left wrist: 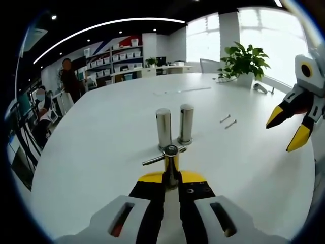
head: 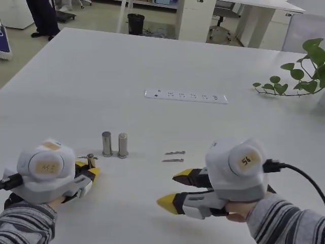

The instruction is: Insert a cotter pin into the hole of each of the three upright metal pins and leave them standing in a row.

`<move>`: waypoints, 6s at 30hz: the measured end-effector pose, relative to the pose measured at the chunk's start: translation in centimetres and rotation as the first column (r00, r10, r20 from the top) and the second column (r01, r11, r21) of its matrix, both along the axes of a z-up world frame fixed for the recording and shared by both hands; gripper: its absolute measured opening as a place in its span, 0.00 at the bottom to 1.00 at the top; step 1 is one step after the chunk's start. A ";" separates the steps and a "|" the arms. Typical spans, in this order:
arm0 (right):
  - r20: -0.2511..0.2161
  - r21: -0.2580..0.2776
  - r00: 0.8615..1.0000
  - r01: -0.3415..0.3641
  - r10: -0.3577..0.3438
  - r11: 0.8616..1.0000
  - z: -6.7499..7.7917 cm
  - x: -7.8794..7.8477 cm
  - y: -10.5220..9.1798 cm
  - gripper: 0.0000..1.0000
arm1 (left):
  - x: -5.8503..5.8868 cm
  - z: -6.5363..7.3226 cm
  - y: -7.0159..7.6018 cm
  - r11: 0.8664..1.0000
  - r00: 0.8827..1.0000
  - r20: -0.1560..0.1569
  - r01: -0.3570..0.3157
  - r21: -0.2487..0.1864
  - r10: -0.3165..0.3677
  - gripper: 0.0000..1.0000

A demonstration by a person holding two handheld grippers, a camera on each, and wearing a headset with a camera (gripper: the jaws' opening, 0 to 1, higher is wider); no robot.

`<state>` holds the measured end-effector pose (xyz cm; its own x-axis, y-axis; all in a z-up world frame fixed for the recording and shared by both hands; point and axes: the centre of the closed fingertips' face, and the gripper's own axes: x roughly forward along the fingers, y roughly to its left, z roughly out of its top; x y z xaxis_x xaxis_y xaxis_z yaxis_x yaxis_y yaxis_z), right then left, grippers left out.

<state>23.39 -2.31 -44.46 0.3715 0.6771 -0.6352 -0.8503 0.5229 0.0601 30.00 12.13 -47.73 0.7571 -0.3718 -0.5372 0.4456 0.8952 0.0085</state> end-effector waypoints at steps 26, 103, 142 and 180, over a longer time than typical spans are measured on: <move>0.092 0.094 0.995 0.029 -0.037 0.995 3.0 4.2 2.7 0.34 | -2.8 3.7 0.4 0.994 0.997 0.061 -0.033 -0.106 0.040 0.57; 0.093 0.090 0.956 0.271 -0.279 0.958 1.8 5.1 5.5 0.09 | -7.8 6.5 0.9 0.998 0.994 0.108 0.007 -0.060 0.000 0.99; 0.129 0.054 0.951 0.276 -0.281 0.960 -0.6 0.0 5.4 0.09 | -8.2 6.6 0.2 0.998 0.993 0.114 0.042 -0.054 -0.036 0.99; 0.082 -0.107 0.996 -0.008 0.017 0.994 -0.2 2.5 -2.4 0.27 | -8.4 6.1 -0.7 0.996 0.994 0.096 0.066 -0.051 -0.061 0.99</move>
